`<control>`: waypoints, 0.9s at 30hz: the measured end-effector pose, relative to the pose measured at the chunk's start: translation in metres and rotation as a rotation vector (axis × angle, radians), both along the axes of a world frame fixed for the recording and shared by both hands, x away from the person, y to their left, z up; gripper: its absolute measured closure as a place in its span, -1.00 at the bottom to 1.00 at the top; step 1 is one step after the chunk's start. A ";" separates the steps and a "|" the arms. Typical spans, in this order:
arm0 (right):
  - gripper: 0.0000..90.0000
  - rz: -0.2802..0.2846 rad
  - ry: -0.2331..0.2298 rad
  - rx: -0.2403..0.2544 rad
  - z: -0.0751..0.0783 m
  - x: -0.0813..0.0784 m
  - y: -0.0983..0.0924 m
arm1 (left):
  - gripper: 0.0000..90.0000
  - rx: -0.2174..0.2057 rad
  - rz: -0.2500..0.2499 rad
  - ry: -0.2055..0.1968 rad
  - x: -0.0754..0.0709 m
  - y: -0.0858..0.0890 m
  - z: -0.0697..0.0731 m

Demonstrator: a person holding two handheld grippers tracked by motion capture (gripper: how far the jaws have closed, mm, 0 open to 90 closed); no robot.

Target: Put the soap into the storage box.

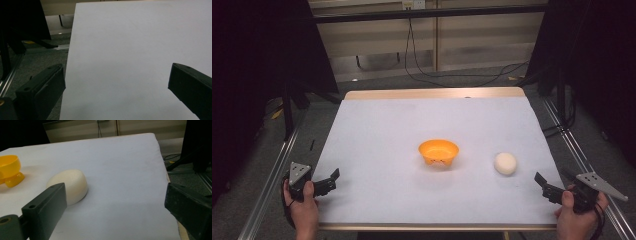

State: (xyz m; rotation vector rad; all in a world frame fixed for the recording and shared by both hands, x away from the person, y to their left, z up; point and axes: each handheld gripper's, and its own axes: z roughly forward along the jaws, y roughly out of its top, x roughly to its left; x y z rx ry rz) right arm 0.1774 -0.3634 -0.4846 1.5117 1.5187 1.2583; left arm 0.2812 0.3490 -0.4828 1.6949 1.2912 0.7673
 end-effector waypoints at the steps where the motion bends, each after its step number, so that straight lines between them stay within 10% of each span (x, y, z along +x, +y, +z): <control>1: -0.91 -0.003 0.000 -0.008 0.000 0.001 0.001 | -0.98 0.000 0.000 0.000 0.000 0.000 0.000; 12: -0.91 0.047 0.017 -0.023 0.007 0.006 0.002 | -0.98 0.019 0.001 -0.003 0.000 -0.001 0.000; 27: -1.00 0.235 0.329 -0.189 0.031 0.040 0.033 | -0.98 0.027 -0.005 0.005 0.000 -0.002 0.000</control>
